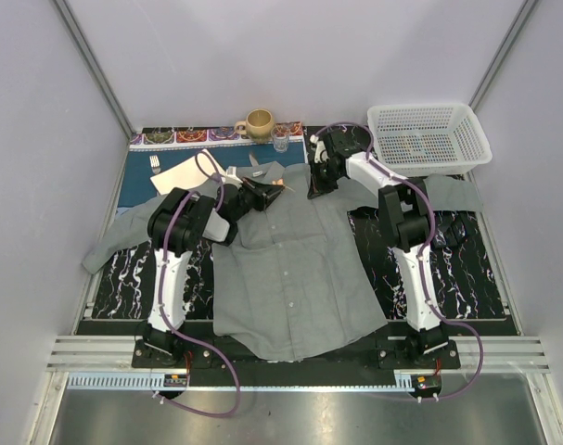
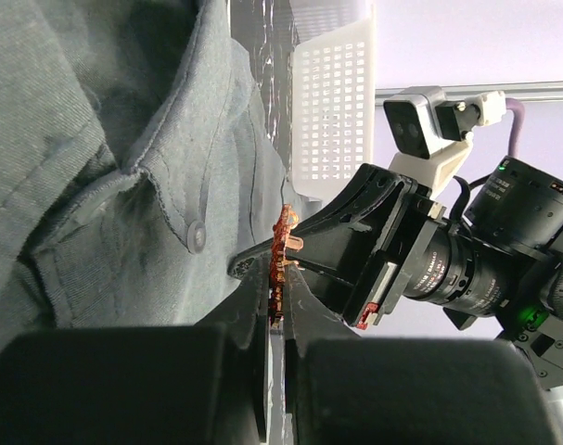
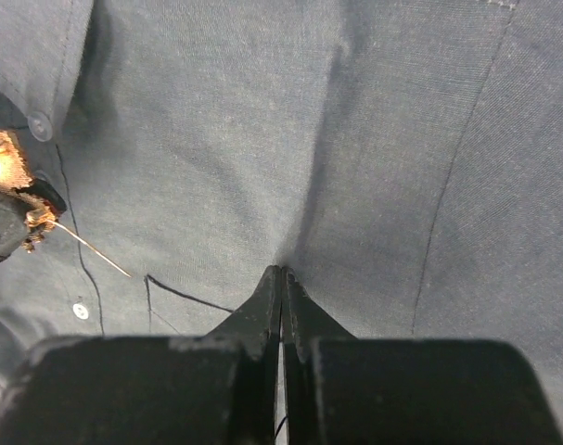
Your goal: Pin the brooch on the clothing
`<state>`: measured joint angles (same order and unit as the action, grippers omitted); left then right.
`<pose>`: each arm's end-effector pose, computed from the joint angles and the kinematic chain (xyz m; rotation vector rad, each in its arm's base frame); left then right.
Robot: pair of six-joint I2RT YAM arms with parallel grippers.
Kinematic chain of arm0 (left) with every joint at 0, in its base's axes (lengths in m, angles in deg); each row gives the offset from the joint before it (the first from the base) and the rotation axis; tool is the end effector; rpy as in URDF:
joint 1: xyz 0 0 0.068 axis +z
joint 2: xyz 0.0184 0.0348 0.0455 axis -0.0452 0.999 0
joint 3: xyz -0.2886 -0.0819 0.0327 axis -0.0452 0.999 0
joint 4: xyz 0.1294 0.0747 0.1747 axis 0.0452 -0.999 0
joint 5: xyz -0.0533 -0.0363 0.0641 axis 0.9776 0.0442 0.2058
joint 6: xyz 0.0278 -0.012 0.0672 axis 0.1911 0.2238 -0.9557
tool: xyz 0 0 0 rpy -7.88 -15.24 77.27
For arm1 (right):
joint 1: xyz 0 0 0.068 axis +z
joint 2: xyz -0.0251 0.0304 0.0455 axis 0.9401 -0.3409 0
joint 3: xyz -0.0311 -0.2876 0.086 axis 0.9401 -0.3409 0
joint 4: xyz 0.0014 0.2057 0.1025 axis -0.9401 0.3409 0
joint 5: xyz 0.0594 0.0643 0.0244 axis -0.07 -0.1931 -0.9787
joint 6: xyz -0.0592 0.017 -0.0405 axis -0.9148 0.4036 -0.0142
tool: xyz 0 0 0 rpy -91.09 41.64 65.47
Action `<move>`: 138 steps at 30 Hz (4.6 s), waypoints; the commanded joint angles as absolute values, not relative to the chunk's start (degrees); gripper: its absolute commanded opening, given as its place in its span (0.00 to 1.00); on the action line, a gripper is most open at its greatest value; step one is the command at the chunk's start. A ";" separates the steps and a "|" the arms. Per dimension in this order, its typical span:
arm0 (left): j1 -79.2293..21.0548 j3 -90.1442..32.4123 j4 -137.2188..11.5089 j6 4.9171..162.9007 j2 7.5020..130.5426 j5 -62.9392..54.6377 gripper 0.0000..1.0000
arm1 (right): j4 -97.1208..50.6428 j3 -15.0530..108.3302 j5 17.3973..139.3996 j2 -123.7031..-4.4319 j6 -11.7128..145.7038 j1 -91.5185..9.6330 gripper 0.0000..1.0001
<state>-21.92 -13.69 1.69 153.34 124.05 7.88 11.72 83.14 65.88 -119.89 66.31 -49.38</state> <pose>0.4261 -0.1720 0.1364 -0.7287 1.8209 -1.5429 0.4756 0.2024 0.1659 -0.4599 2.6146 0.6215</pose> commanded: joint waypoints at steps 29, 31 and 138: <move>-26.23 -21.82 21.00 162.33 132.92 4.38 0.00 | -14.86 66.02 40.60 -111.48 94.45 -59.08 0.00; -26.32 -22.17 21.00 162.85 133.10 4.46 0.00 | -15.22 65.49 40.34 -111.57 95.51 -59.26 0.00; -24.91 -20.34 -13.40 126.70 108.83 16.50 0.00 | -38.16 57.75 32.51 -112.27 113.70 -62.16 0.00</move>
